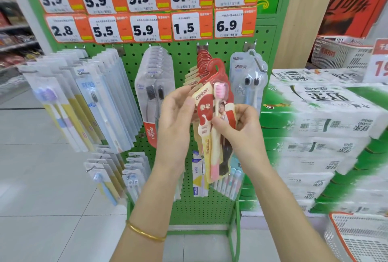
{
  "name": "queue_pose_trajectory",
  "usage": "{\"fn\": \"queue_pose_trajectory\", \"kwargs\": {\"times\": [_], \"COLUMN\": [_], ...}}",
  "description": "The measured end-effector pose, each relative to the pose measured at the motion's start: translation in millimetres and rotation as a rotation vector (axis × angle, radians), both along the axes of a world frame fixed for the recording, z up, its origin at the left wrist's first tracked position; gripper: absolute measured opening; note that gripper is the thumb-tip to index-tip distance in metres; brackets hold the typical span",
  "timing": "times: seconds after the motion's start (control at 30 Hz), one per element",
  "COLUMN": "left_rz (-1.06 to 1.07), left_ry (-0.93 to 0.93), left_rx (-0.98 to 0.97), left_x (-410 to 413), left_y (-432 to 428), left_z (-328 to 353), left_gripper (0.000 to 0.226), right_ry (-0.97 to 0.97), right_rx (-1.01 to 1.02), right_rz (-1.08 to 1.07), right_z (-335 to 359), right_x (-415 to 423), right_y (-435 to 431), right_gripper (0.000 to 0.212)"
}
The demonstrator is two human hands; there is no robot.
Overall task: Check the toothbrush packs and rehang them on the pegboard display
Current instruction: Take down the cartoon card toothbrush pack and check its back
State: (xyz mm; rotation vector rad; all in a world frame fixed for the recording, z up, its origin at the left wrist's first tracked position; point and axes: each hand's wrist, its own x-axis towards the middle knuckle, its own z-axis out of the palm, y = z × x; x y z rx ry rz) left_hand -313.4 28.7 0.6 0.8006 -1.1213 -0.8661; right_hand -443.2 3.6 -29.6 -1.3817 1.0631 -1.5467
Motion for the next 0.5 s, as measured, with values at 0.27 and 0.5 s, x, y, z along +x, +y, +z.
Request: {"fn": "queue_pose_trajectory", "kwargs": {"times": [0.27,0.5], "left_rz": [0.191,0.274], "left_ry": [-0.233,-0.351], "left_rx": [-0.129,-0.099], "left_x": [-7,-8], "left_y": [2,-4], "left_z": [-1,-6], "left_gripper": [0.041,0.048], "right_ry": [0.092,0.144], "right_rx": [-0.044,-0.075], "right_rz": [-0.161,-0.182], "right_z": [2,1], "right_x": [19,25], "right_y": [-7,-11], "right_gripper": [0.042,0.043]}}
